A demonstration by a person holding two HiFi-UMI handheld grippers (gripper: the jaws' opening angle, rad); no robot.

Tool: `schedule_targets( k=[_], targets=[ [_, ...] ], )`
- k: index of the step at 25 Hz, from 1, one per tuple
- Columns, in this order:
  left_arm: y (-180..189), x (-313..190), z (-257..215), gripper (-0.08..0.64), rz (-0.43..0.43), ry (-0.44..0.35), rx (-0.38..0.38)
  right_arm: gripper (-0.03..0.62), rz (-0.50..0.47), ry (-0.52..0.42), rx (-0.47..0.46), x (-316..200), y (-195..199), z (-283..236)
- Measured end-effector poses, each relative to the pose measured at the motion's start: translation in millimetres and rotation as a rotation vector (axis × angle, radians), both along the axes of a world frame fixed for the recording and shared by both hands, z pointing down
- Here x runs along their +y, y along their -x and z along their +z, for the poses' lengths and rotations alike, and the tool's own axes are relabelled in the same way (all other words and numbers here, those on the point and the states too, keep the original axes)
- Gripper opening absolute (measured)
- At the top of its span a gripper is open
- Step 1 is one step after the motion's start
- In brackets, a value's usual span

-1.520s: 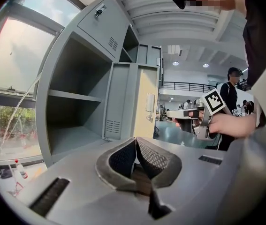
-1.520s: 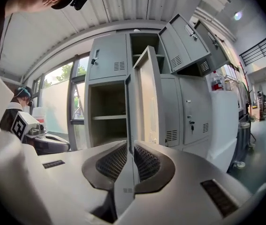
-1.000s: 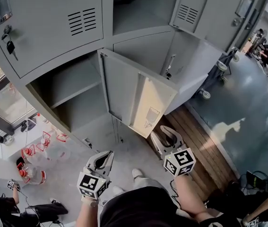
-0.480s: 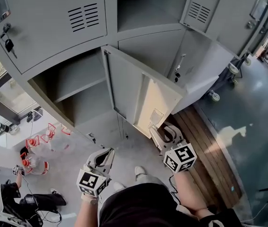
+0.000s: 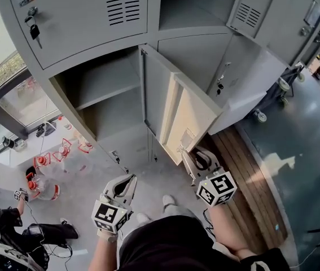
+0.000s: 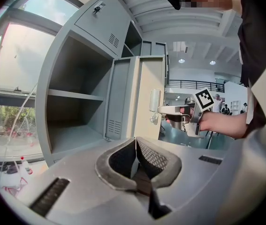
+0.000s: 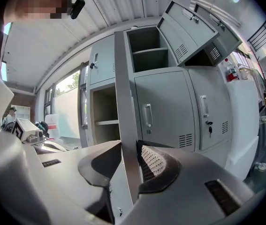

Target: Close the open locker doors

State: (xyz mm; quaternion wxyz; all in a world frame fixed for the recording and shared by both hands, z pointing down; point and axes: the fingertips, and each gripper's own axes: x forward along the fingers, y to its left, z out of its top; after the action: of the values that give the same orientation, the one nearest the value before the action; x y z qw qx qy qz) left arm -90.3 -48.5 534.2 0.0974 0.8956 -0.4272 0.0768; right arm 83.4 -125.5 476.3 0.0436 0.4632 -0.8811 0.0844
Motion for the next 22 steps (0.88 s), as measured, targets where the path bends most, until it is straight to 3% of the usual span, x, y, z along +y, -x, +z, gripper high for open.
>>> schedule_targets(
  k=[22],
  targets=[
    [116,63,7,0.023,-0.137,-0.02,0.039,0.138,-0.127,0.005,0.052,46,133,3]
  ],
)
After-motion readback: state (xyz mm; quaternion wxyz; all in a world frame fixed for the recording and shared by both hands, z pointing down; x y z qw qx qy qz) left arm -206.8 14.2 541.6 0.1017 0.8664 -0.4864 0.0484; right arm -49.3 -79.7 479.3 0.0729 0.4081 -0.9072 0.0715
